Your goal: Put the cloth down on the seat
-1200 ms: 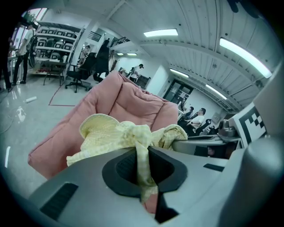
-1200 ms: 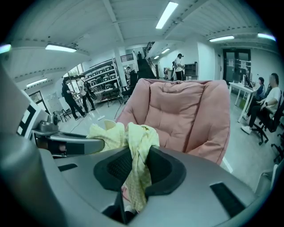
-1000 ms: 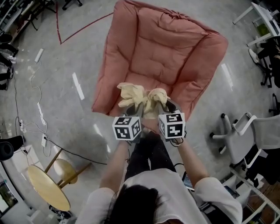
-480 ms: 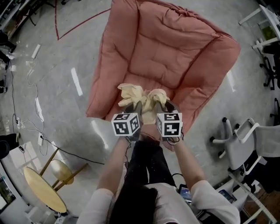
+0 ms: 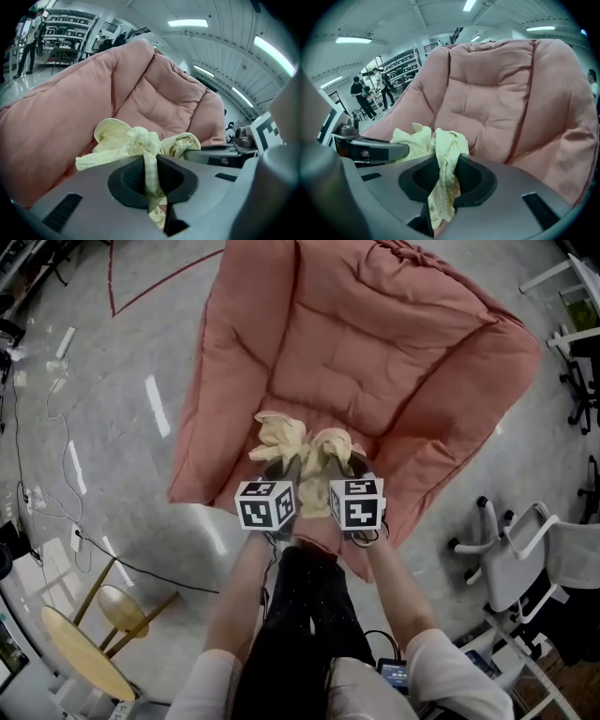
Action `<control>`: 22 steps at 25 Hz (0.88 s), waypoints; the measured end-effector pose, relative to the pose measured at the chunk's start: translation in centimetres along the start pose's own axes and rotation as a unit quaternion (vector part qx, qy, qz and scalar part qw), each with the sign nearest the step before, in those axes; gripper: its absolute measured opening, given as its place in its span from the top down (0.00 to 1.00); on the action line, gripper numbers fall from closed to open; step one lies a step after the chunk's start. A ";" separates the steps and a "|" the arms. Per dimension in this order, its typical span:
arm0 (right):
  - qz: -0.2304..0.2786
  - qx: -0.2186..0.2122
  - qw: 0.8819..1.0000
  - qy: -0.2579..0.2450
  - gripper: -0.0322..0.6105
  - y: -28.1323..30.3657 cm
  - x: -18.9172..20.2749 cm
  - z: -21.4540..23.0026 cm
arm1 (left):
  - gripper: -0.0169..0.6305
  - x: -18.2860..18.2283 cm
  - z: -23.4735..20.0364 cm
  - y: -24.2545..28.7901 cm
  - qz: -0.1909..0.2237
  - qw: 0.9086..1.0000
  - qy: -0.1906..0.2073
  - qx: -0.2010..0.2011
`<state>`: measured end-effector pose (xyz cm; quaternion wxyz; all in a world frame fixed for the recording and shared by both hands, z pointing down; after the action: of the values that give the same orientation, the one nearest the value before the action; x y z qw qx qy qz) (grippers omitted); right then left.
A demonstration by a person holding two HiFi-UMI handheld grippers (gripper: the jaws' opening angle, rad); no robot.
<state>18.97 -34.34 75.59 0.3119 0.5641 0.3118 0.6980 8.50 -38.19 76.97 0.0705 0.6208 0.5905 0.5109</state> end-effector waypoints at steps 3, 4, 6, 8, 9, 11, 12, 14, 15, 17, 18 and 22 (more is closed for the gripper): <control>-0.017 -0.003 1.000 0.014 0.79 2.1 1.3 0.4 | 0.90 0.9 -0.7 1.8 -0.011 1.000 0.006 0.005; -0.023 -0.004 1.000 0.019 0.79 2.9 1.7 0.5 | 0.90 1.2 -1.0 2.4 -0.015 1.000 0.006 0.008; -0.033 -0.004 0.999 0.020 0.79 4.3 2.3 0.7 | 0.90 1.7 -1.5 3.7 -0.024 1.000 0.007 0.010; -0.039 -0.005 0.999 0.013 0.78 5.3 2.7 0.8 | 0.90 2.0 -1.8 4.5 -0.027 1.000 0.008 0.009; -0.040 -0.006 0.999 0.010 0.78 5.8 2.8 0.8 | 0.90 2.1 -1.9 4.9 -0.027 1.000 0.010 0.008; -0.042 -0.008 0.999 0.011 0.78 6.6 3.2 1.1 | 0.90 2.3 -2.1 5.6 -0.028 0.999 0.015 0.009; -0.042 -0.009 0.999 0.013 0.78 7.0 3.3 1.1 | 0.90 2.5 -2.2 6.0 -0.029 0.999 0.016 0.011; -0.043 -0.015 0.999 0.014 0.77 7.7 3.5 1.1 | 0.90 2.8 -2.4 6.5 -0.031 0.999 0.009 0.018; -0.043 -0.017 0.999 0.013 0.77 8.1 3.6 1.1 | 0.90 2.9 -2.5 6.8 -0.032 0.999 0.007 0.021; -0.044 -0.021 0.999 0.009 0.75 8.8 3.9 1.1 | 0.90 3.1 -2.5 7.4 -0.033 0.999 0.007 0.025; -0.046 -0.023 0.999 0.008 0.75 9.1 4.0 1.1 | 0.90 3.2 -2.6 7.7 -0.035 0.999 0.007 0.026; -0.052 -0.033 0.998 0.009 0.73 10.2 4.1 0.6 | 0.90 2.7 -3.2 8.3 -0.030 0.999 0.000 0.024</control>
<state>18.06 -37.31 86.12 0.3631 0.5307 0.3203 0.6956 11.14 -40.07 85.74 0.0706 0.6046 0.6208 0.4940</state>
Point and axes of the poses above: the fingertips, and each gripper's own axes: y forward along the fingers, z to its right, x out of its underside, the point moved 2 cm from there along -y, backward along the fingers, and after that the axes turned 2 degrees about -x, right-handed, at the moved point
